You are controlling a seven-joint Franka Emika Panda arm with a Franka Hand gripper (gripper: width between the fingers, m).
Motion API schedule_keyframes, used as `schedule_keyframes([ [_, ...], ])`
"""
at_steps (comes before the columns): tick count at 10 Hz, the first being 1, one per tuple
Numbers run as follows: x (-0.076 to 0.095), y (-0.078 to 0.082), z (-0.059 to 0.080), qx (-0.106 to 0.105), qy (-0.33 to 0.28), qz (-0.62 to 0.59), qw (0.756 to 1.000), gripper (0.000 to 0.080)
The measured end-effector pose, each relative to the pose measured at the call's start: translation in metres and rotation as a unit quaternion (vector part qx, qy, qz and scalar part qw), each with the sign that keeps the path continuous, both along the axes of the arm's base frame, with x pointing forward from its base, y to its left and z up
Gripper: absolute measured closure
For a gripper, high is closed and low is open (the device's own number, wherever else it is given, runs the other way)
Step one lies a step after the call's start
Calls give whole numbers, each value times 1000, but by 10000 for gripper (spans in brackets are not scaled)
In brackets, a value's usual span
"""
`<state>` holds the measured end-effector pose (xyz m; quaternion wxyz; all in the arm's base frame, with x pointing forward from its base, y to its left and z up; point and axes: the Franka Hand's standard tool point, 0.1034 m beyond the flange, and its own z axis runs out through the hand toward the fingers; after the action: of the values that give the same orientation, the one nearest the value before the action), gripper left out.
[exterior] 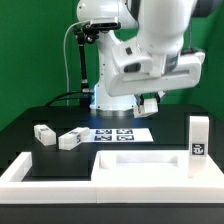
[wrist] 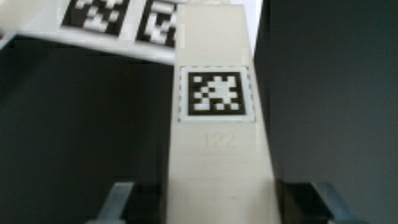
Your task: Assemble desk
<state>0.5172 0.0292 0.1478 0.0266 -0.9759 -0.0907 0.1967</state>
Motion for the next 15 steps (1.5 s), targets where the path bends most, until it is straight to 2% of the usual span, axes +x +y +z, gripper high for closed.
schedule_keyframes([
  [1,20,-14,20,16,-42,5,999,511],
  [2,37,-22,34,19,-101,-1,995,511],
  [4,27,-21,23,18,-147,0,989,511],
  [5,35,-24,25,19,-195,-7,981,511],
  [6,34,-26,24,20,-233,-13,972,511],
  [7,34,-28,24,21,-244,-17,969,511],
  [8,55,-36,39,41,-269,-18,962,511],
  [9,85,-58,62,54,-318,-19,946,511],
  [10,99,-73,72,38,-372,-14,927,511],
  [11,92,-75,66,27,-399,-14,917,511],
  [13,90,-88,64,6,-432,-4,902,511],
  [15,91,-89,61,6,-429,-7,903,511],
])
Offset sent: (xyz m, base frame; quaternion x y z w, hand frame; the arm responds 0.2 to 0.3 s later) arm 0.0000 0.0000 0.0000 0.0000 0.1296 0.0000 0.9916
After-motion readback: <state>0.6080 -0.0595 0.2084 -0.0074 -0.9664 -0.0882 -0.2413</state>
